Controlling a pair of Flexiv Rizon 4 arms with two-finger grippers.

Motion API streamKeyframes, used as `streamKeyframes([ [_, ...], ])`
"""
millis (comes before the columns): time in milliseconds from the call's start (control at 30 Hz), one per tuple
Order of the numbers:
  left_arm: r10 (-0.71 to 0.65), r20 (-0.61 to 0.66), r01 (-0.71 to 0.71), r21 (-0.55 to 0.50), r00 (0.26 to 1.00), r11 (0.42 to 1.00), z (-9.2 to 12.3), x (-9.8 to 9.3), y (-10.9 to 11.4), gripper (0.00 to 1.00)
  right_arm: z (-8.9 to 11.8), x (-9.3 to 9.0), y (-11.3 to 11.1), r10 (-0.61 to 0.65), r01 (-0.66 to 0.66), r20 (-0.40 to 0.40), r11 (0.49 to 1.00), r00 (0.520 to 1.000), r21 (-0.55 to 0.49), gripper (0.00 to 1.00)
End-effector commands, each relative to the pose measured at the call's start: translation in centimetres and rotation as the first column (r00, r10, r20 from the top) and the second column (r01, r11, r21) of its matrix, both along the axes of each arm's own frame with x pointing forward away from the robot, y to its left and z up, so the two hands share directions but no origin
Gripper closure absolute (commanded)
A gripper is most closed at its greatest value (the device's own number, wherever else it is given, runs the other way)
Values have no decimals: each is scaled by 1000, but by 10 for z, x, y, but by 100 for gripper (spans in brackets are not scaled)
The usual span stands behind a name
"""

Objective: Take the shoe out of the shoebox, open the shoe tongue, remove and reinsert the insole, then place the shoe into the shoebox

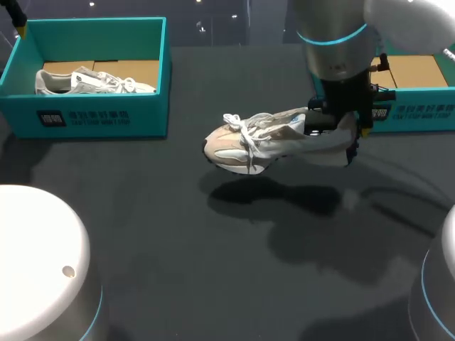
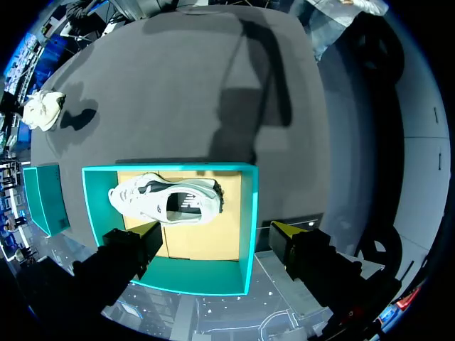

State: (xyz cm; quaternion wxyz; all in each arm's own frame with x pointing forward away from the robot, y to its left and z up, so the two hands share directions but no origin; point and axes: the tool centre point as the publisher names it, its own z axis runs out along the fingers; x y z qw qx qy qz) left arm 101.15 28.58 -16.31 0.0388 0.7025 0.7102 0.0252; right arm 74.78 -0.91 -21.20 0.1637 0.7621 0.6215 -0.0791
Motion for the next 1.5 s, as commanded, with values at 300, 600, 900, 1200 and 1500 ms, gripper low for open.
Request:
streamKeyframes([
  [300,-1,1,1,1,1000,1000,1,-1,0,0,-32,-40,27,7,-7,-9,1000,1000,17,100],
  [600,-1,1,1,1,1000,1000,1,-1,0,0,-69,-63,54,7,-7,-18,1000,1000,30,100],
  [900,-1,1,1,1,1000,1000,1,-1,0,0,-100,-61,69,20,-16,-53,998,998,68,100],
  [1200,-1,1,1,1,1000,1000,1,-1,0,0,-126,-52,71,44,-37,-96,997,994,65,100],
  [1500,-1,1,1,1,1000,1000,1,-1,0,0,-142,-46,71,76,-66,-115,994,990,88,100],
])
